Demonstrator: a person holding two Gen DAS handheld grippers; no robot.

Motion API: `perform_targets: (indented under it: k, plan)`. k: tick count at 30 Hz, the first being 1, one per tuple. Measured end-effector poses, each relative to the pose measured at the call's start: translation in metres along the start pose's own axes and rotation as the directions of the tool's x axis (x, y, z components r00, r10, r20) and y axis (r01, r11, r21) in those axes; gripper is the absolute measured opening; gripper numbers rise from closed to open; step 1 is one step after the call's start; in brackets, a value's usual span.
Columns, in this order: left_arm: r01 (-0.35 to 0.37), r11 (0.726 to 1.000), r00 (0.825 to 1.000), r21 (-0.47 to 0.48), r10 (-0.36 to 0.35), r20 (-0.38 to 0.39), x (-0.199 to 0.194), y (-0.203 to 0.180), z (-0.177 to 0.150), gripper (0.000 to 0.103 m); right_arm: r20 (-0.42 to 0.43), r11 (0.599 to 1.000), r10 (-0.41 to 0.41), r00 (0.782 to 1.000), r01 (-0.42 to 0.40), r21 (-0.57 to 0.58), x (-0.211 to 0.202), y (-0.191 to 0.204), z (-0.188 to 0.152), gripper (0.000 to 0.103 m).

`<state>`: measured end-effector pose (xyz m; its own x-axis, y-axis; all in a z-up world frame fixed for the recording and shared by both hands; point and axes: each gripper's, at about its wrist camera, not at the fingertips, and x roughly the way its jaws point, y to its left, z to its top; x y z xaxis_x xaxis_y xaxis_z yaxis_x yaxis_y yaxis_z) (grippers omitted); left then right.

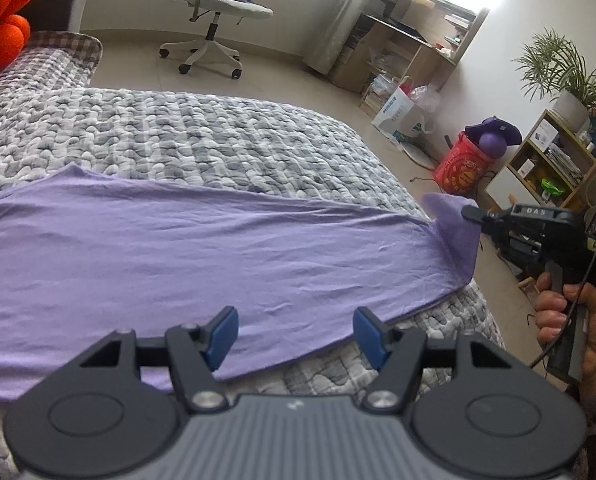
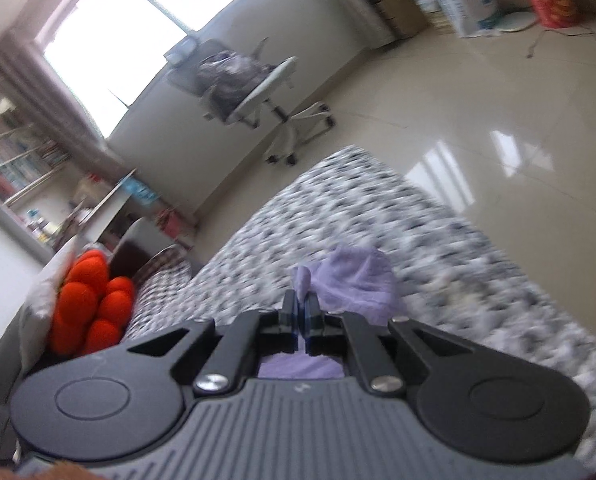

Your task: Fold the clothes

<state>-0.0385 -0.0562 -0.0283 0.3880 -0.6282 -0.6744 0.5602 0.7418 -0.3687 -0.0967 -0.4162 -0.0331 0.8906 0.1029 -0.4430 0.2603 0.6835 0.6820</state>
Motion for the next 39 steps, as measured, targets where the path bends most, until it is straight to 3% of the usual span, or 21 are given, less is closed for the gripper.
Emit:
perform_targets:
  k: [11,27,31,34,39]
  plan:
    - [0.042,0.996,0.999,-0.074,-0.042,-0.003,-0.004,0.013,0.003,0.065,-0.135,0.987,0.143,0.981,-0.152,-0.059,0.033,0.058,-0.009,0.004]
    - [0.143,0.95,0.99,-0.276,-0.136,0.044,-0.005,0.054,0.01,0.065,-0.322,0.958,0.194,0.927,-0.249,-0.14,0.057,0.11,-0.053,0.004]
    - [0.142,0.955,0.989,-0.262,-0.128,0.069,-0.01,0.065,0.015,0.066,-0.341,0.957,0.178,0.923,-0.243,-0.158,0.061,0.119,-0.061,0.004]
    - [0.104,0.977,0.992,-0.186,-0.088,0.092,-0.016,0.072,0.021,0.068,-0.349,0.957,0.163,0.923,-0.234,-0.173,0.064,0.126,-0.066,0.004]
    - [-0.01,0.999,0.99,-0.042,0.016,0.143,-0.02,0.085,0.025,0.084,-0.363,0.955,0.136,0.922,-0.22,-0.199,0.069,0.138,-0.075,0.004]
